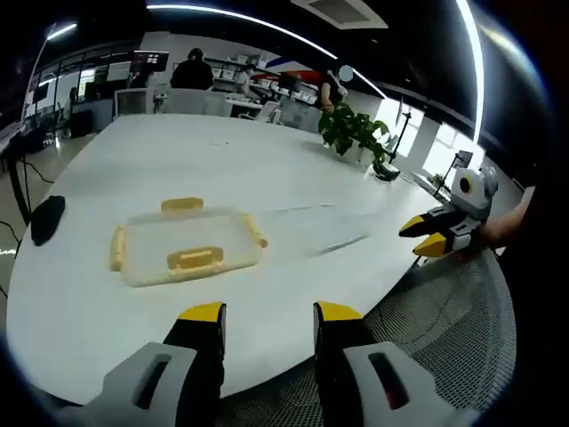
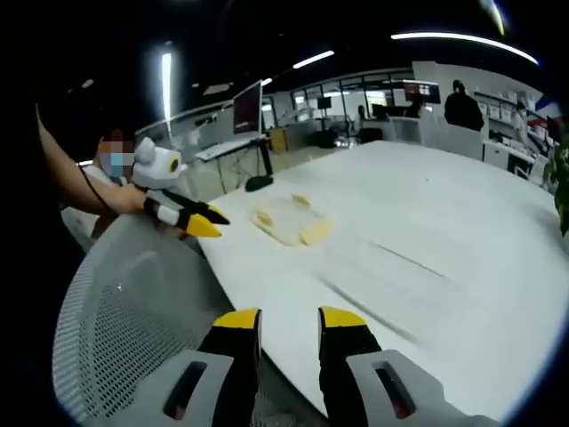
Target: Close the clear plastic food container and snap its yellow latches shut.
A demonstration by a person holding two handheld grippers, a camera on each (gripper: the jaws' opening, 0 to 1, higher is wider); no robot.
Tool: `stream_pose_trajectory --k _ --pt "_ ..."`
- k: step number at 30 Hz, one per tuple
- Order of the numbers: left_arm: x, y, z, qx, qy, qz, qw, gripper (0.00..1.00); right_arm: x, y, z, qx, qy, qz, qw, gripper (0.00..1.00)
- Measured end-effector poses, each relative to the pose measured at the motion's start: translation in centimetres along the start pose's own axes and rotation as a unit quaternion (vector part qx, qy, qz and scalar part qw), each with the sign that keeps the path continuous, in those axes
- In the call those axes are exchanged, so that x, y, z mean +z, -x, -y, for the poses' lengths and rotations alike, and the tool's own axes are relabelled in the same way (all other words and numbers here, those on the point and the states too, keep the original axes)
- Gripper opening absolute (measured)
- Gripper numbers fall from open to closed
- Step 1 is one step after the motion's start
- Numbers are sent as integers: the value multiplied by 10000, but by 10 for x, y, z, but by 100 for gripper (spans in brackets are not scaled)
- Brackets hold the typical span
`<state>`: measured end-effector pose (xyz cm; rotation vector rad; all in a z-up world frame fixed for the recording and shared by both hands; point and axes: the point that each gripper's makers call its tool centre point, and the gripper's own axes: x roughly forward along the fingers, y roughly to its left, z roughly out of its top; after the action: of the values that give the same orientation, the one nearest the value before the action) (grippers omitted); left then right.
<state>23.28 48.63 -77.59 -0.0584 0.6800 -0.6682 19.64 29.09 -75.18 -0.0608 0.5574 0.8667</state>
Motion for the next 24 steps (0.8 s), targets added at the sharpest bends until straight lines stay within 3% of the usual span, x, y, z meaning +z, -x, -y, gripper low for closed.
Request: stream_pose_trajectory --k 12,24 --pt "2 0 1 -43 78 104 9999 37 -1 1 3 -39 -149 -4 9999 24" --pt "3 1 1 -65 101 121 9999 36 -2 -1 -2 39 -25 -46 10000 24"
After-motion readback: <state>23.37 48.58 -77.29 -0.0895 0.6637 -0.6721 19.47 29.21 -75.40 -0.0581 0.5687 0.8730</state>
